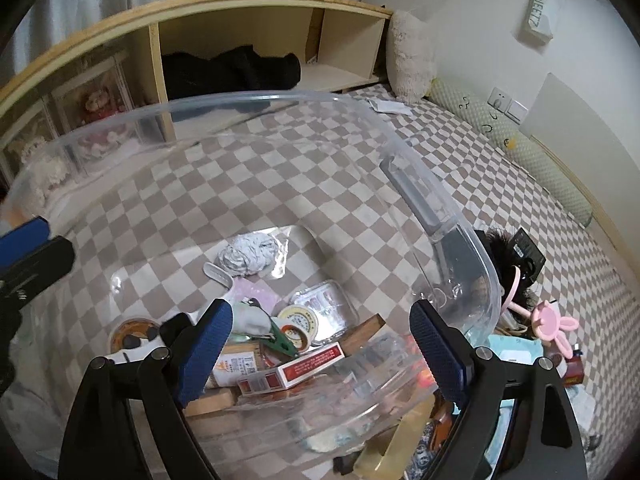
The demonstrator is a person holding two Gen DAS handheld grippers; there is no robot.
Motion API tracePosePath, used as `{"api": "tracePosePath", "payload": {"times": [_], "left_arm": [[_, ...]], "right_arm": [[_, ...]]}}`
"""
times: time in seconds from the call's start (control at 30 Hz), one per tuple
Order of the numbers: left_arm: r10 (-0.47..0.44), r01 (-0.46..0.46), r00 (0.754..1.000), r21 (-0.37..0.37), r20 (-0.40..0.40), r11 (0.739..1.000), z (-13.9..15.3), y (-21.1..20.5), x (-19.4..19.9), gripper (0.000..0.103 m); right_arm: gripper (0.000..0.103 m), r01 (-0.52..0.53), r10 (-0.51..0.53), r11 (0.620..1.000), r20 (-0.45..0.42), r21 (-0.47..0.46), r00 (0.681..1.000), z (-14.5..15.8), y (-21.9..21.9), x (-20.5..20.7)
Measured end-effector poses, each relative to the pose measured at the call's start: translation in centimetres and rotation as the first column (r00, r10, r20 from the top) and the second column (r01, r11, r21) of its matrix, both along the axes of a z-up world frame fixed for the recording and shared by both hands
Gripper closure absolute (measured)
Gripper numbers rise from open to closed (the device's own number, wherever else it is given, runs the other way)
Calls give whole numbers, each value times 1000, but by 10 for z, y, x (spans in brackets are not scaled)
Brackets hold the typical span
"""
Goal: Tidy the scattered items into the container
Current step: 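Lift both open grippers out of the container back over the pile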
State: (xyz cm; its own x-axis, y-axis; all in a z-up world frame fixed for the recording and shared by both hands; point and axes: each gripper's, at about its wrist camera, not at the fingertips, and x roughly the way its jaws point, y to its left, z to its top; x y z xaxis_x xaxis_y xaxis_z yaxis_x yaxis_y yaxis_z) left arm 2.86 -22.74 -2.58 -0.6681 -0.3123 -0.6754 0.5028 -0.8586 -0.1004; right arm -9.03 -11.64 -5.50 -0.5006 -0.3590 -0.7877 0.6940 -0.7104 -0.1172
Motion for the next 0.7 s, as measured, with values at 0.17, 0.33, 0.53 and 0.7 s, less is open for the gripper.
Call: {"api": "tracePosePath", "payload": {"times": [0.17,0.33,0.53,0.7], "left_arm": [[27,-28,999,-31,-32,999,8,3,2,21],[23,-24,996,-7,-81,1000,16,6,3,0],[-17,12,997,-65,-77,998,21,25,-4,0],[-32,26,997,-87,-67,996,21,33,-8,0]], "right_arm": [[13,-1,0,999,-17,-38,1000,8,8,5],[13,17,-21,995,-38,-94,999,15,24,9],[12,74,-79,985,-28,-158,996,19,51,7],[0,140,-152,973,-53,-186,987,23,78,2]]}}
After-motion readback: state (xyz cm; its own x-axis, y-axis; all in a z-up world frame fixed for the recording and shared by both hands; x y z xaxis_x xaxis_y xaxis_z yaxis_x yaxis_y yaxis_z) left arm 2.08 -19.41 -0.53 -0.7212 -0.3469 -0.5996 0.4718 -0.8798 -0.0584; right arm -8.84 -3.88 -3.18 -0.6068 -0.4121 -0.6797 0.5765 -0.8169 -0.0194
